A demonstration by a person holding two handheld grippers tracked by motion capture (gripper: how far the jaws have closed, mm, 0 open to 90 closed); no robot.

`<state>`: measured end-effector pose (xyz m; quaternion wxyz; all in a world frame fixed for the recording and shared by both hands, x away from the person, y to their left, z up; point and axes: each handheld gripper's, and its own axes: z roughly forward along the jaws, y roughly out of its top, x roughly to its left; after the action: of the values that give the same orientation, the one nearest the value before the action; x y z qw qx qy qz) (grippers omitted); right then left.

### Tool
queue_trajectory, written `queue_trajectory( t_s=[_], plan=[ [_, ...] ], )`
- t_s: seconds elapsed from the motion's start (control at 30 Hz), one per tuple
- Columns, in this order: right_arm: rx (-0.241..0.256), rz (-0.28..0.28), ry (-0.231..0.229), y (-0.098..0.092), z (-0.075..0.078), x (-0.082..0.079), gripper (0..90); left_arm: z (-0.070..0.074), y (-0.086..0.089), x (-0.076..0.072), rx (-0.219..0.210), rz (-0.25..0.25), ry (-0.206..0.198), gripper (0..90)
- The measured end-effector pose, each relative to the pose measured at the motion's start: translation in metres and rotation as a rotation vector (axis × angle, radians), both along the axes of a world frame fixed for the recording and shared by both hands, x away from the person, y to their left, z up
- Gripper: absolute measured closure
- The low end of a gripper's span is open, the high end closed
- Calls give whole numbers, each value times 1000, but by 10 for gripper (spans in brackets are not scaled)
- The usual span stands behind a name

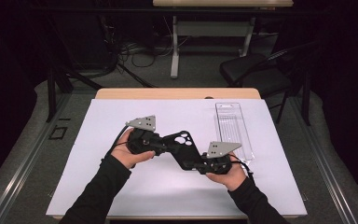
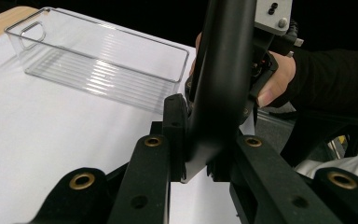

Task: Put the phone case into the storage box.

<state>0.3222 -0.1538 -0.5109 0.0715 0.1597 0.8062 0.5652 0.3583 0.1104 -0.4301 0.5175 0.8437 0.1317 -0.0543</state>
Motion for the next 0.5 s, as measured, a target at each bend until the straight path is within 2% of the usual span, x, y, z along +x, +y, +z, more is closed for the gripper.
queue_trajectory(
  t_s=[0.5],
  plan=[
    [-5, -24, 10, 0, 1, 0, 768, 0, 1, 2, 15, 4, 19, 810]
  ],
)
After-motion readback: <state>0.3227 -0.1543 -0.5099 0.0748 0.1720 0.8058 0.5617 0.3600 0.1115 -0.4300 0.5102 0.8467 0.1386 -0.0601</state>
